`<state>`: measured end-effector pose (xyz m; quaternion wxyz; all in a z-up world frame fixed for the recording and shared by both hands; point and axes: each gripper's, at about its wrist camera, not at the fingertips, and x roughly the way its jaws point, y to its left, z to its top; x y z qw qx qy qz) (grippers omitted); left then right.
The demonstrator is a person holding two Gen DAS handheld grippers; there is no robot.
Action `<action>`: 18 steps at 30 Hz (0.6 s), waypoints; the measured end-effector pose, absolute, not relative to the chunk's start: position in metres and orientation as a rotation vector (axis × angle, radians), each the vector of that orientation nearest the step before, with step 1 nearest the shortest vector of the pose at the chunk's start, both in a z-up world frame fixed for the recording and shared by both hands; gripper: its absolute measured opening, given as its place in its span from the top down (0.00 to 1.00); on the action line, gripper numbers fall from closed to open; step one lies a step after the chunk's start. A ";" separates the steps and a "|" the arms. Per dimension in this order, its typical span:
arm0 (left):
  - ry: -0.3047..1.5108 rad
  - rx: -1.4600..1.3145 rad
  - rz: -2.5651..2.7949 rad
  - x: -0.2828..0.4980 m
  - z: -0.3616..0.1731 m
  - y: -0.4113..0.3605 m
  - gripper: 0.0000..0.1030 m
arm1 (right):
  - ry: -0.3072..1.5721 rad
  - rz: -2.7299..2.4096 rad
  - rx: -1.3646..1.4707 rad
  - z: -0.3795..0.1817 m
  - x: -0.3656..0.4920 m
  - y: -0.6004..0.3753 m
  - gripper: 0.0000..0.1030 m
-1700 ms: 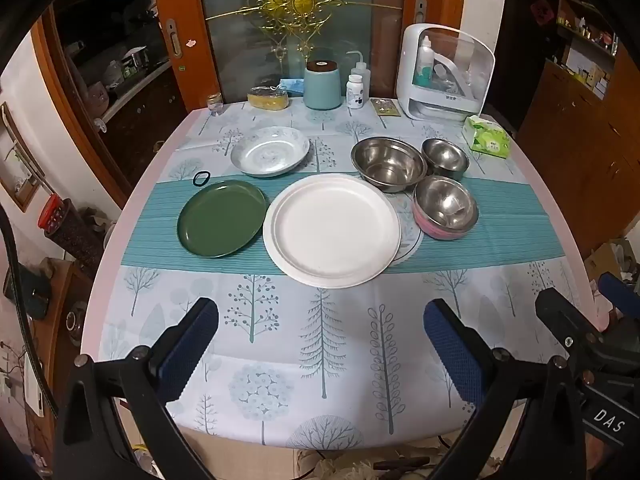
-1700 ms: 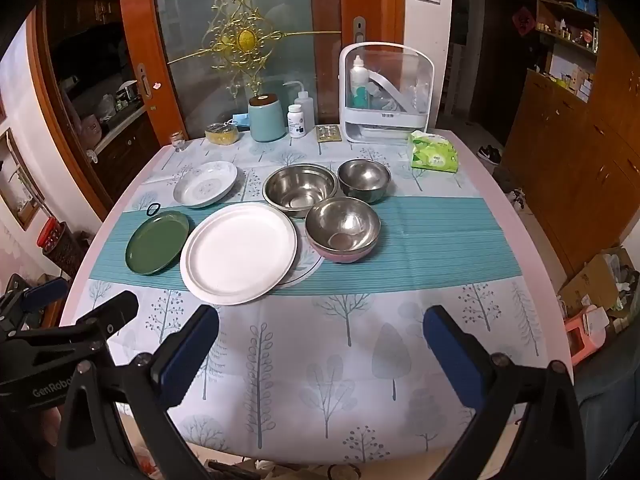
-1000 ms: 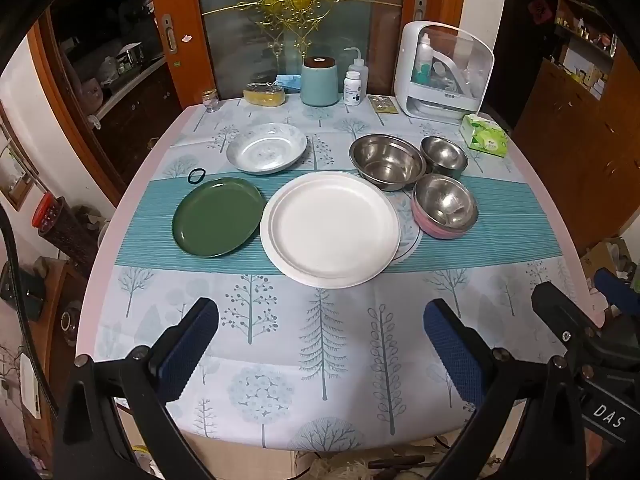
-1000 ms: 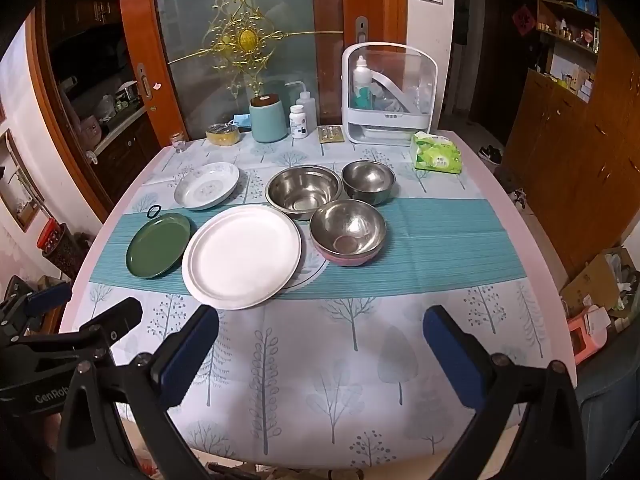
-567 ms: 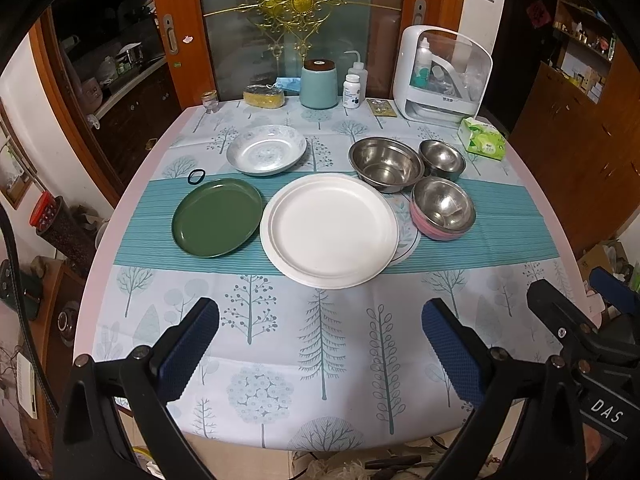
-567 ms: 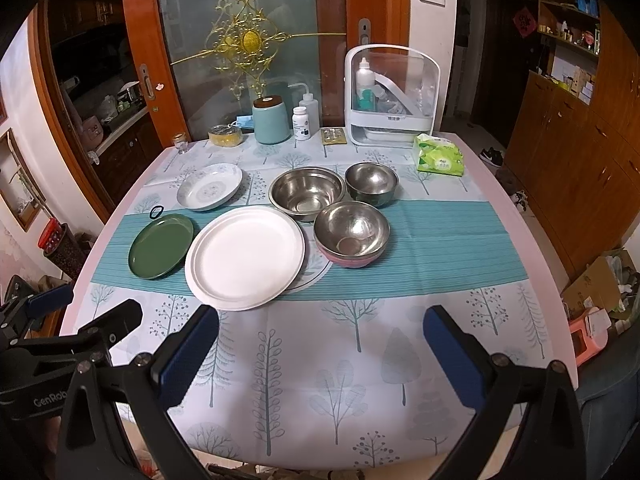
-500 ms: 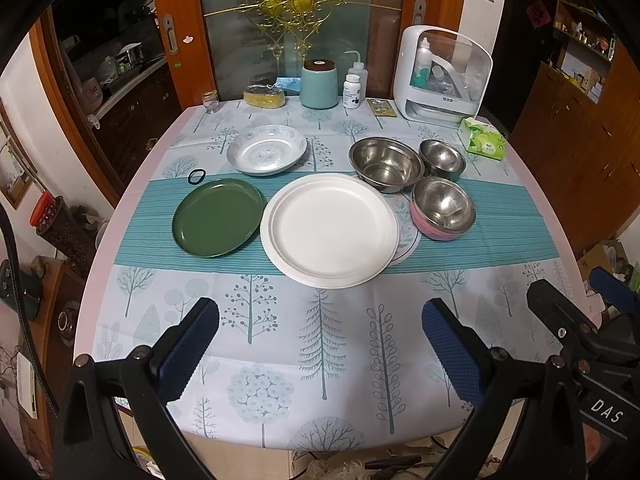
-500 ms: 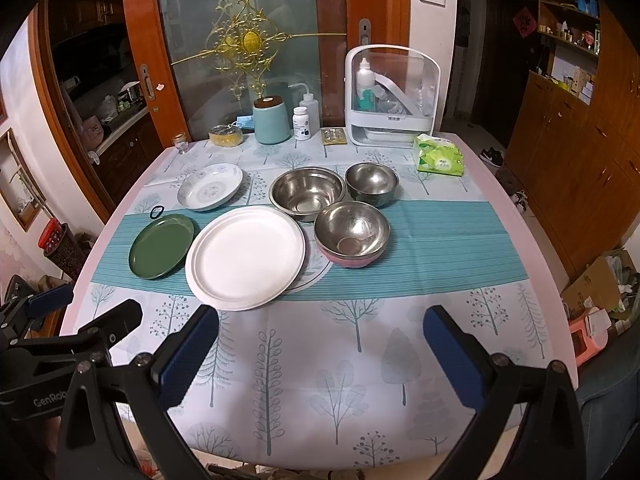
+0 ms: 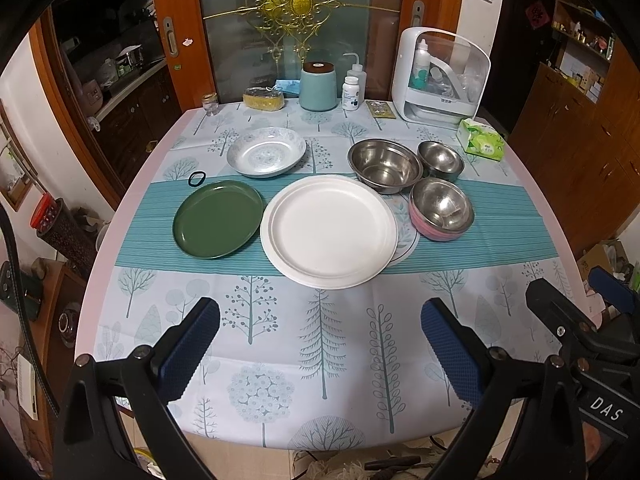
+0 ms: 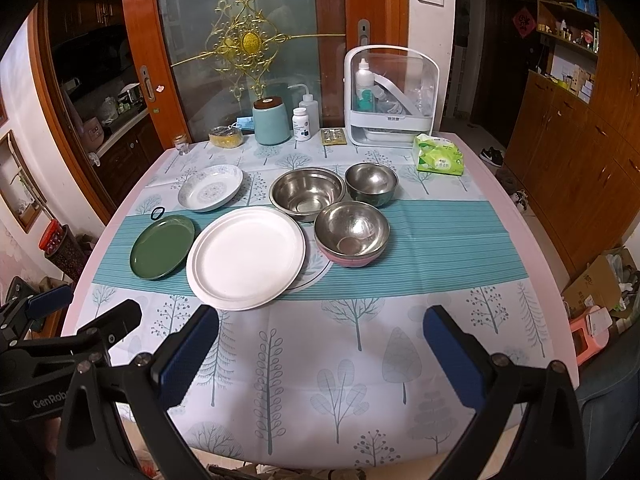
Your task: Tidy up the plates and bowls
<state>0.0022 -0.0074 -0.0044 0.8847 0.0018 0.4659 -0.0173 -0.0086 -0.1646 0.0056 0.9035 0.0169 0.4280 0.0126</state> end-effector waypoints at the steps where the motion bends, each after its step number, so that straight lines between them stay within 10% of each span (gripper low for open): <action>1: 0.969 0.004 -0.036 0.002 -0.004 -0.007 0.03 | 0.885 0.027 0.035 0.005 -0.008 -0.165 0.00; 18: 0.962 0.007 -0.033 0.002 -0.002 -0.006 0.04 | 0.880 0.029 0.035 0.008 -0.006 -0.160 0.00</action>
